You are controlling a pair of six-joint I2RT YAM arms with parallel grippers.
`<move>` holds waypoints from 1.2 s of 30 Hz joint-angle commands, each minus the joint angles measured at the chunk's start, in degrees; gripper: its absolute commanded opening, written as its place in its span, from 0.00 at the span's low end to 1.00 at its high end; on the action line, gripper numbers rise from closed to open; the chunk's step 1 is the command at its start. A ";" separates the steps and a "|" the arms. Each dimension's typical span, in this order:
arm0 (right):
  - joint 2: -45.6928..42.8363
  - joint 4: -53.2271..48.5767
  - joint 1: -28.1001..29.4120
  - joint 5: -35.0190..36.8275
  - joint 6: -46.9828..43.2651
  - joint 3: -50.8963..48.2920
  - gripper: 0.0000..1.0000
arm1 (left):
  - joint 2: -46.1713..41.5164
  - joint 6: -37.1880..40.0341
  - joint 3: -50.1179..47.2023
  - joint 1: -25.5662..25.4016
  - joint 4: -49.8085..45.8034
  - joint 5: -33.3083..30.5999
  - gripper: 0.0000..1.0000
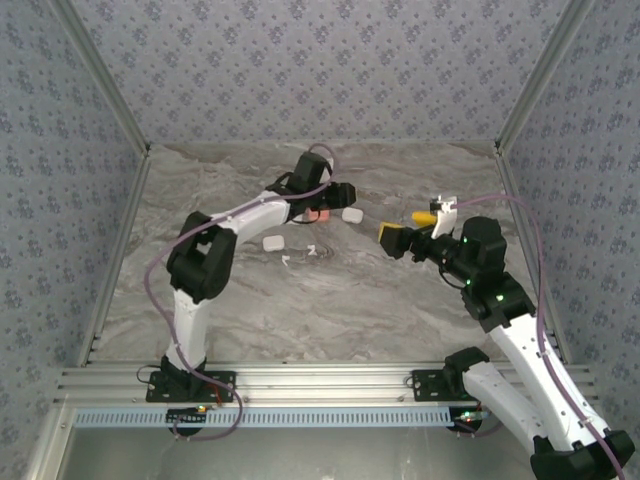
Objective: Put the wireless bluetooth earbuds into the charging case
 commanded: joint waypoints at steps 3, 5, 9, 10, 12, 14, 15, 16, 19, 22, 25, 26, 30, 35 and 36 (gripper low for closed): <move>1.65 -0.12 -0.21 0.13 -3.94 -1.43 1.00 | -11.77 3.47 -7.10 1.50 0.88 -4.69 0.54; 3.36 0.55 -0.09 -1.32 -6.46 -1.98 1.00 | -15.89 3.24 -11.32 2.62 2.11 -5.46 0.55; 9.14 1.52 0.73 -4.91 -13.99 -1.67 1.00 | -25.60 3.45 -20.76 4.83 3.13 -9.15 0.59; 10.93 1.60 1.26 -5.40 -16.04 -1.16 1.00 | -27.78 3.46 -22.79 5.43 3.01 -10.01 0.60; 15.21 1.26 3.67 -5.46 -21.24 0.58 1.00 | -32.49 3.38 -27.35 6.91 2.24 -11.40 0.64; 19.77 0.97 6.71 -4.82 -27.53 2.70 1.00 | -36.55 2.69 -31.24 8.81 1.30 -11.80 0.67; 21.92 1.00 8.32 -4.36 -30.99 3.79 1.00 | -38.63 2.03 -33.28 10.07 0.85 -11.62 0.68; 24.37 1.01 9.49 -4.47 -33.89 4.88 1.00 | -40.15 1.12 -34.94 11.29 0.64 -10.87 0.70; 32.54 -0.55 12.46 -6.39 -43.87 9.77 1.00 | -44.80 -1.85 -39.98 15.91 0.70 -6.03 0.72; 41.35 -4.25 14.81 -7.42 -53.23 16.39 1.00 | -49.04 -3.40 -43.52 19.57 0.09 -3.84 0.75; 50.04 -6.42 16.20 -7.44 -58.45 23.07 1.00 | -52.74 -4.01 -46.09 22.30 -1.40 -3.80 0.78; 53.37 -7.18 16.71 -7.23 -59.66 26.98 1.00 | -53.98 -4.50 -46.92 23.18 -1.98 -3.53 0.80; 64.74 -10.05 19.01 -5.36 -63.97 36.70 0.98 | -58.26 -5.85 -49.81 25.26 -3.69 -2.47 0.86; 75.75 -11.61 20.50 -4.33 -65.45 46.39 0.90 | -62.99 -5.95 -52.90 25.63 -8.10 -4.12 0.89; 77.30 -11.76 20.68 -4.66 -65.40 48.00 0.89 | -63.99 -5.75 -53.40 25.65 -9.25 -4.52 0.89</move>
